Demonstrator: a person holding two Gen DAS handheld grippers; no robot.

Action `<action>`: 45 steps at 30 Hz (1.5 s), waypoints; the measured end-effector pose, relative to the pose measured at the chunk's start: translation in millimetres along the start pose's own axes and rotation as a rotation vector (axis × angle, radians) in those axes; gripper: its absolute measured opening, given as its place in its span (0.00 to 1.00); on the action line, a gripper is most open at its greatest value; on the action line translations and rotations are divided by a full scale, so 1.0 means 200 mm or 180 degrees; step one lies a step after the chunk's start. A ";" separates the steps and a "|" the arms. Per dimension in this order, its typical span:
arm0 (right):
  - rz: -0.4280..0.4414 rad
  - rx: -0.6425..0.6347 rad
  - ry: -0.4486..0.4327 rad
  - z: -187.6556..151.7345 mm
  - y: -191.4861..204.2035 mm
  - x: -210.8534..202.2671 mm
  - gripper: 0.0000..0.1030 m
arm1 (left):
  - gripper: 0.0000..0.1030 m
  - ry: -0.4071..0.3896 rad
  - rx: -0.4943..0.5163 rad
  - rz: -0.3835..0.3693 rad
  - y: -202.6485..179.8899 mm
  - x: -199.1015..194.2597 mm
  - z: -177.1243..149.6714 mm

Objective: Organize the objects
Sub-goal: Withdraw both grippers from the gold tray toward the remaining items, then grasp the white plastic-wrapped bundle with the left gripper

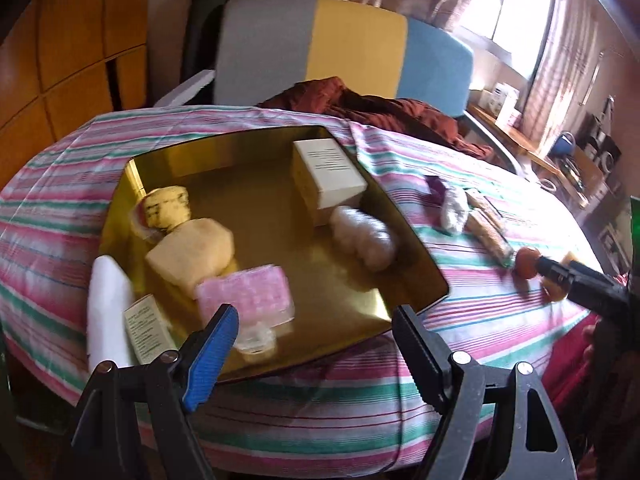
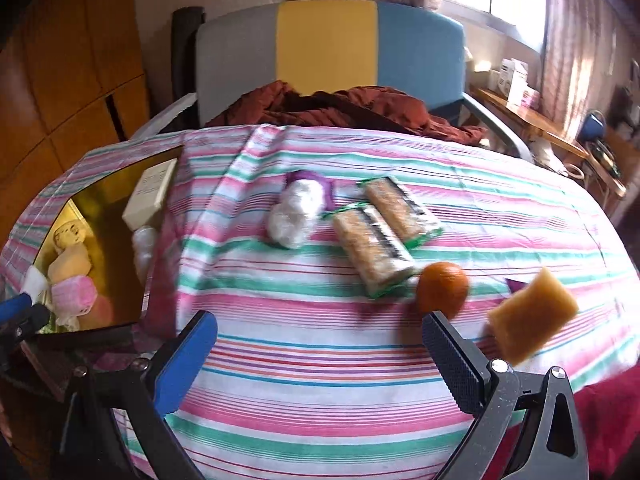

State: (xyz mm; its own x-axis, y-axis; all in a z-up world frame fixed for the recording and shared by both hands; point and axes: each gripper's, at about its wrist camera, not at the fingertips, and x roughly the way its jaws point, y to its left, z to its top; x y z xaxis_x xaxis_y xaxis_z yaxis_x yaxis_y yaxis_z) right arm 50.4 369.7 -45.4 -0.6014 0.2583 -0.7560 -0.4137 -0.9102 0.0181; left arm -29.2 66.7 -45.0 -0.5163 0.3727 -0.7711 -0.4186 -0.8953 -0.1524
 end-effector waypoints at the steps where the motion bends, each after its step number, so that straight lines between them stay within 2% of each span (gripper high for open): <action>1: -0.0032 0.0054 -0.0004 0.01 -0.05 -0.01 1.00 | 0.78 0.0011 0.0026 -0.0034 -0.02 0.01 0.01; 9: -0.0382 0.0520 -0.0109 0.08 -0.45 -0.12 1.00 | 0.77 0.0041 0.0275 -0.0221 -0.22 0.05 0.11; 15: -0.0497 0.0838 -0.0179 0.10 -0.67 -0.15 1.00 | 0.77 0.0076 0.0482 -0.0302 -0.39 0.12 0.20; 19: -0.0452 0.1037 -0.0220 0.09 -0.77 -0.14 1.00 | 0.73 0.0156 0.0616 -0.0368 -0.51 0.19 0.25; 22: -0.0249 0.1302 -0.0216 0.06 -0.84 -0.10 1.00 | 0.72 0.0204 0.0703 -0.0434 -0.59 0.26 0.30; 28: -0.0025 0.1483 -0.0303 0.05 -0.89 -0.11 1.00 | 0.61 0.0256 0.0762 -0.0439 -0.74 0.41 0.40; 33: 0.0073 0.1587 -0.0422 0.03 -0.91 -0.13 1.00 | 0.61 0.0375 0.0706 -0.0406 -0.81 0.58 0.49; 37: 0.0122 0.1585 -0.0405 0.04 -0.91 -0.12 1.00 | 0.59 0.0487 0.0612 -0.0400 -0.84 0.71 0.54; 45: 0.0224 0.1645 -0.0372 0.03 -0.93 -0.11 1.00 | 0.58 0.0620 0.0621 -0.0316 -0.91 0.91 0.57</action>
State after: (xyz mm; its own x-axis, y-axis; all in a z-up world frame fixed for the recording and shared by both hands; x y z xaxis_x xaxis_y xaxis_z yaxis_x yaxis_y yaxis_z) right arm 137.0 535.7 -29.3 -0.6998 0.2634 -0.6640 -0.6345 -0.6562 0.4084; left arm -131.9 325.4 -88.2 -0.3204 0.3853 -0.8654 -0.6055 -0.7859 -0.1256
